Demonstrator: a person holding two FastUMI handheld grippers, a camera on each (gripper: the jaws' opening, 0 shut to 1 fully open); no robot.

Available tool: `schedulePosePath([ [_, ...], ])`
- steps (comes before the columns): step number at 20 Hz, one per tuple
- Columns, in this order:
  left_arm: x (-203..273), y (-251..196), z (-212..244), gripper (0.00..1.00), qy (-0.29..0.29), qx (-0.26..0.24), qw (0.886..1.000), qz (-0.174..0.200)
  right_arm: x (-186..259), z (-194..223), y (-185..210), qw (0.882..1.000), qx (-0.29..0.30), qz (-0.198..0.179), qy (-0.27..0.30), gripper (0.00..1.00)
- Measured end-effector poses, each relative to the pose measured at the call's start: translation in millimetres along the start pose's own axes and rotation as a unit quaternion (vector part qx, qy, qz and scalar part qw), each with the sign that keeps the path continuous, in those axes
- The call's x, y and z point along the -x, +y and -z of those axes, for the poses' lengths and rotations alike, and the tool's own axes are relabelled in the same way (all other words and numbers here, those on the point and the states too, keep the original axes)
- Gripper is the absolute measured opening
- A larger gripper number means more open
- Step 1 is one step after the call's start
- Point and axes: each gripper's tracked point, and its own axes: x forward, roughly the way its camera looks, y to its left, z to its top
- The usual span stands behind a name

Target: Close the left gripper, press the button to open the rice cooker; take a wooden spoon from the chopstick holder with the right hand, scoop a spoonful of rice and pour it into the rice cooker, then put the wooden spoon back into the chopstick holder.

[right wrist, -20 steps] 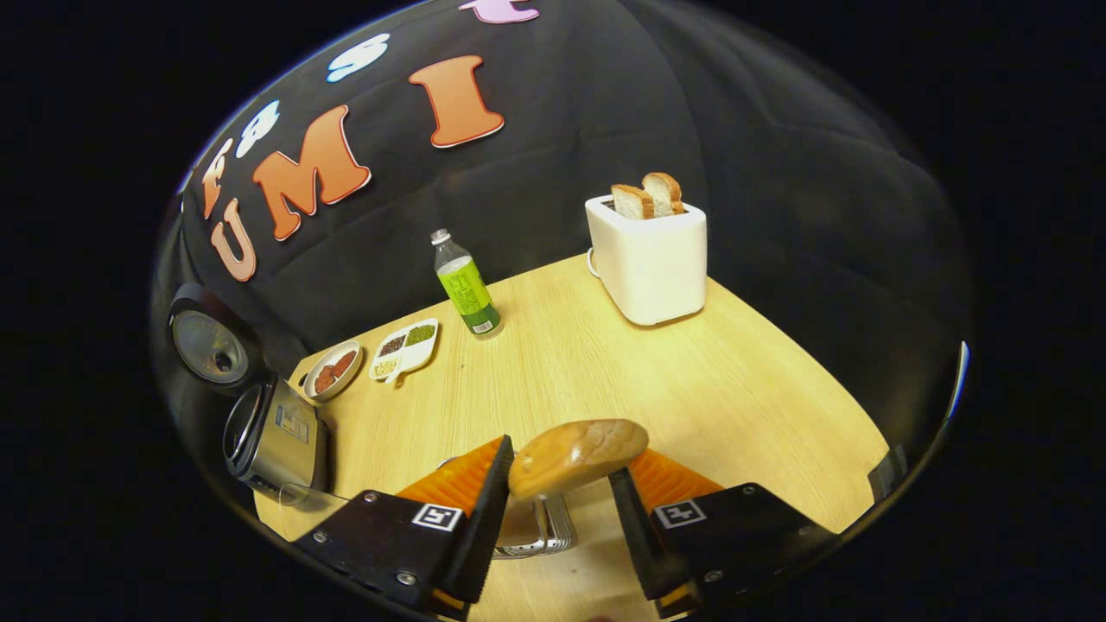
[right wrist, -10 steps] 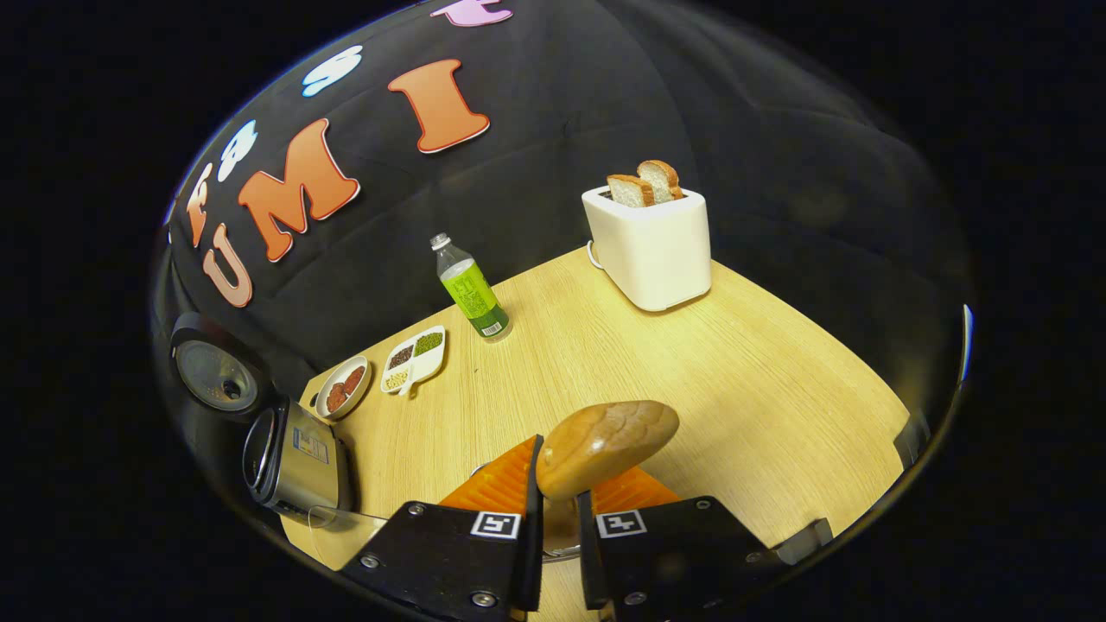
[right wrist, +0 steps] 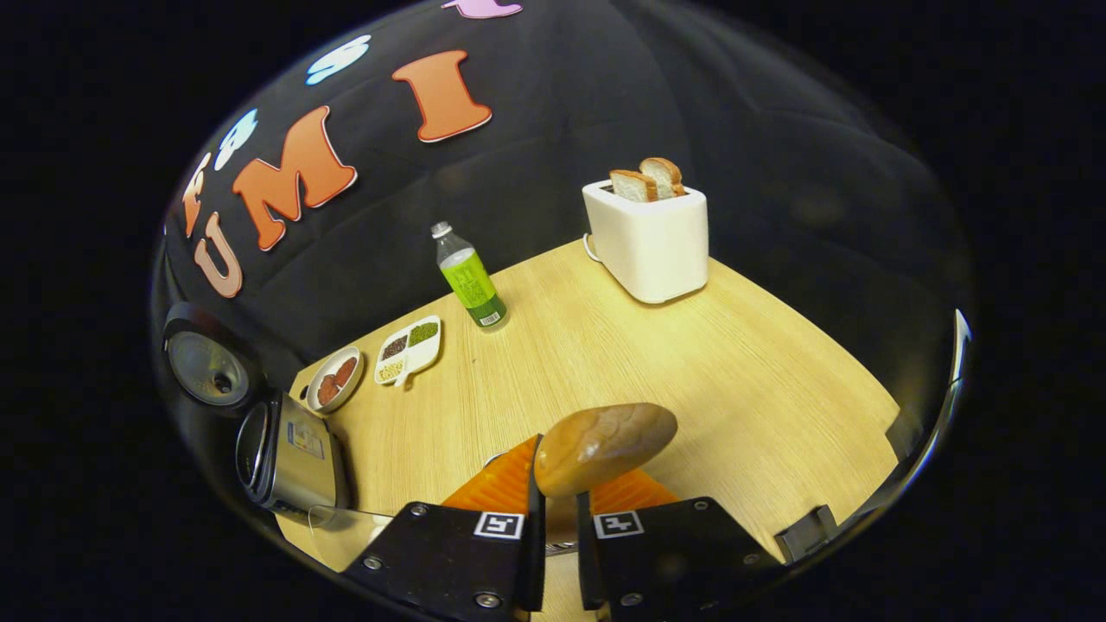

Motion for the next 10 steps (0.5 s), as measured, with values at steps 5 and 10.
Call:
schedulePosePath([
  [5, 0.5, 6.4, 3.7, 0.89, 0.007, 0.03, 1.0, -0.001, 5.2, 2.9, 2.2, 1.0, 0.004, -0.006, 0.017, 0.12],
  [10, -1.4, 12.5, 3.2, 0.89, 0.004, 0.029, 1.0, 0.0, 17.5, -14.0, 7.1, 1.0, 0.001, -0.01, -0.008, 0.1],
])
